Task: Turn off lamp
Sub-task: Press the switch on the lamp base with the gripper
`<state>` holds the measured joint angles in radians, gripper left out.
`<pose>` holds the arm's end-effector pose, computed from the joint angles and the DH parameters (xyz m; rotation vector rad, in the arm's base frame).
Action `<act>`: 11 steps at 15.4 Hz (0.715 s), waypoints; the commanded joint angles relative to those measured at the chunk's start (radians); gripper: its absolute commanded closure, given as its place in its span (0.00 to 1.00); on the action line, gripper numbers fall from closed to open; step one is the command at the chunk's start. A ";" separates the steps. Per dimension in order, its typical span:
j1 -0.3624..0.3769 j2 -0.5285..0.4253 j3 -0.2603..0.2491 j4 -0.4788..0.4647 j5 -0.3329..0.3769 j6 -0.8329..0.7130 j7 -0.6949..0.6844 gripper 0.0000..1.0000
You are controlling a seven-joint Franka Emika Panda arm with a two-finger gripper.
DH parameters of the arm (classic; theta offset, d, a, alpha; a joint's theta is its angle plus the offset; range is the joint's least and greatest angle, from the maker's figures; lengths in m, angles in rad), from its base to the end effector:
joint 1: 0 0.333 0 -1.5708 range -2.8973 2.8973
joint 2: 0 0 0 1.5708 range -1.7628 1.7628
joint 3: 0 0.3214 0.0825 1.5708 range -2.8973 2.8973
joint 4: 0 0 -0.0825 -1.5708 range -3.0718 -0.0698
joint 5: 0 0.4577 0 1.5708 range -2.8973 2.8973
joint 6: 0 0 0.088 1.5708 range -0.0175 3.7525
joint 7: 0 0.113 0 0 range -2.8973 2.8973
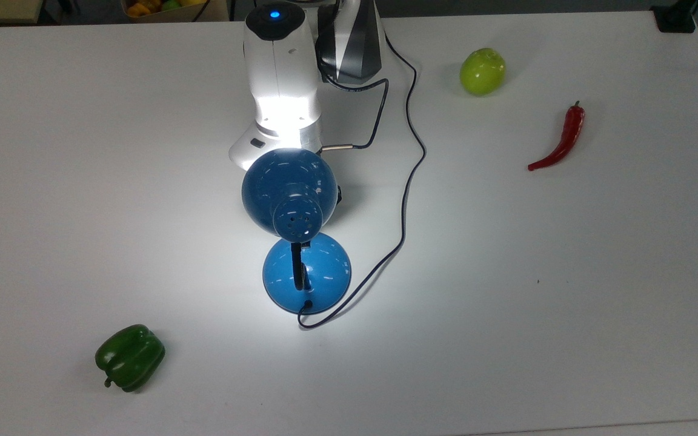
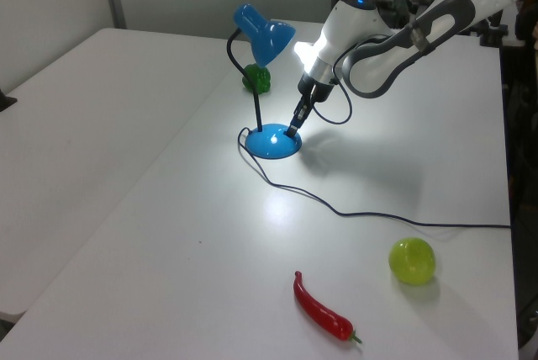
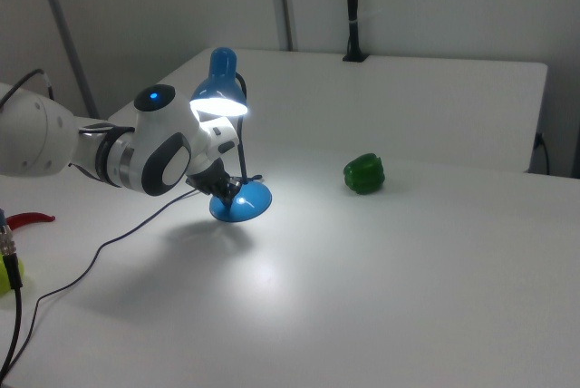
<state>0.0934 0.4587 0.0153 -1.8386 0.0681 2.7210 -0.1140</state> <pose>0.7358 0.0772 0.2754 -3.0169 -0.2471 -0.6508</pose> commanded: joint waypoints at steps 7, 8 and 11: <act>0.006 -0.041 -0.014 -0.050 -0.028 -0.110 -0.015 1.00; 0.005 -0.057 -0.014 -0.050 -0.028 -0.154 -0.027 1.00; 0.002 -0.104 -0.014 -0.048 -0.028 -0.280 -0.050 1.00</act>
<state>0.0920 0.4392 0.0131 -1.8485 0.0512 2.5624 -0.1291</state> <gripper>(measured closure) 0.991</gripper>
